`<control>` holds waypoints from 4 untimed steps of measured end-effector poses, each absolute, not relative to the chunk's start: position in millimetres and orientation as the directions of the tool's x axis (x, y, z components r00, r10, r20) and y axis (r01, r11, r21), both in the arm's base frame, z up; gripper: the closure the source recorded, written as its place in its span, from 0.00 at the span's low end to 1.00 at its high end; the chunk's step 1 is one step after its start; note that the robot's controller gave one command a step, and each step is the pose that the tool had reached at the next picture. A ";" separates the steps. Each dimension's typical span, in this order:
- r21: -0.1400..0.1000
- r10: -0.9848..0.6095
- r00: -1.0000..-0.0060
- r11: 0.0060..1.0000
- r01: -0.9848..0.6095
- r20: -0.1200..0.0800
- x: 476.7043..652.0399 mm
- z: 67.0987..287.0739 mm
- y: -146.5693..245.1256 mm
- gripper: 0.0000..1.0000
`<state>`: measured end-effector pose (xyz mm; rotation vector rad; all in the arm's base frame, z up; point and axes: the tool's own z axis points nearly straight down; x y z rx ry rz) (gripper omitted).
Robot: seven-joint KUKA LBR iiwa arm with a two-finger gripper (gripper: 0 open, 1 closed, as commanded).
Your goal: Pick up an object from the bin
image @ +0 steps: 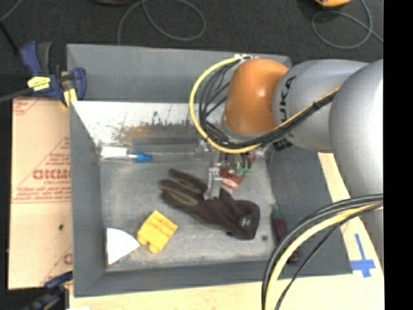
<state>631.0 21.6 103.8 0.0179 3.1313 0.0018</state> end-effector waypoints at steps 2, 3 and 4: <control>0.002 0.089 -0.996 0.996 0.089 -0.009 637.4 72.8 47.7 1.00; -0.005 -0.276 -0.961 0.961 -0.276 -0.017 641.3 175.0 0.4 1.00; -0.003 -0.276 -0.961 0.961 -0.276 -0.015 640.7 173.9 0.9 1.00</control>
Offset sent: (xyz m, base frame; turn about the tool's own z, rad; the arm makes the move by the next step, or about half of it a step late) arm 0.0000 0.0000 0.0000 0.0000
